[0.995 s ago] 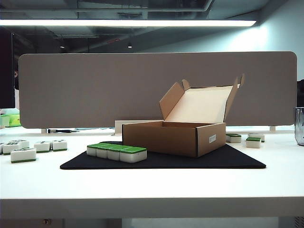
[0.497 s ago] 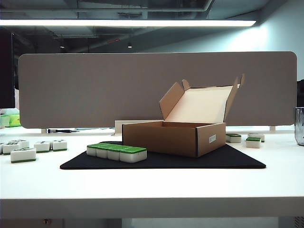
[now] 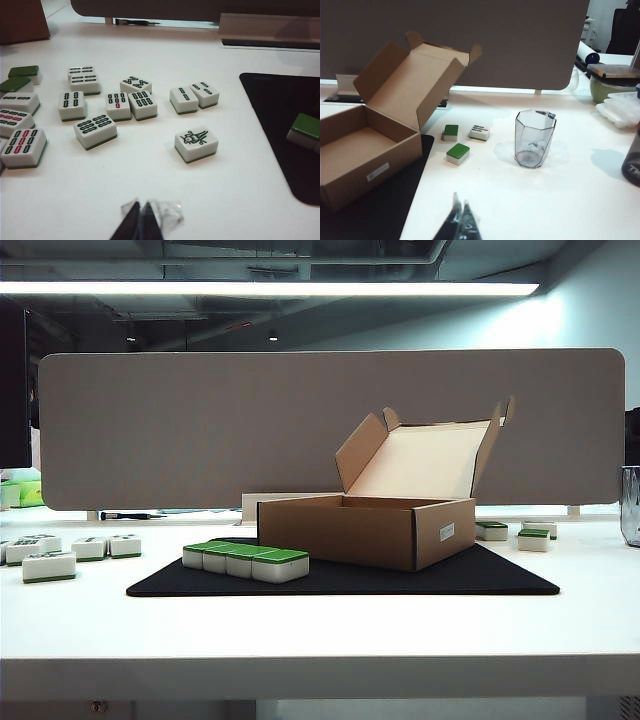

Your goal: Pick up four mahjong tiles and put them into the paper box.

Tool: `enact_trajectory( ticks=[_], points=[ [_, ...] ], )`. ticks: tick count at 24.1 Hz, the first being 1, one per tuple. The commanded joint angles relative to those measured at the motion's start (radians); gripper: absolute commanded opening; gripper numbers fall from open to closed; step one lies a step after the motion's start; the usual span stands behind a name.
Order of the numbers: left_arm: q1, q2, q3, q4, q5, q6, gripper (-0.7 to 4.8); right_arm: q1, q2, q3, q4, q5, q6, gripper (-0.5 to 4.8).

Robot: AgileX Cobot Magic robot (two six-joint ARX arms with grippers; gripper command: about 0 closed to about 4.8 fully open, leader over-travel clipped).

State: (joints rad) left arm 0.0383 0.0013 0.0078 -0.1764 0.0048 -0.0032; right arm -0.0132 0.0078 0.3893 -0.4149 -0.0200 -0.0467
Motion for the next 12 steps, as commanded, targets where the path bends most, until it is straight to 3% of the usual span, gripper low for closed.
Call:
enact_trajectory(
  ticks=[1,5,12],
  points=[
    [0.000,0.000,-0.002,-0.010,0.002,0.003,-0.06,0.001,-0.006,0.085,-0.095,-0.002,0.002,-0.01],
    [0.000,0.000,-0.002,-0.010,-0.012,0.003,-0.06,0.001,-0.006,0.198,-0.253,-0.054,0.002,-0.01],
    [0.000,0.000,-0.002,-0.011,-0.012,0.003,-0.06,0.000,-0.007,0.378,-0.500,-0.244,0.002,-0.01]
  ],
)
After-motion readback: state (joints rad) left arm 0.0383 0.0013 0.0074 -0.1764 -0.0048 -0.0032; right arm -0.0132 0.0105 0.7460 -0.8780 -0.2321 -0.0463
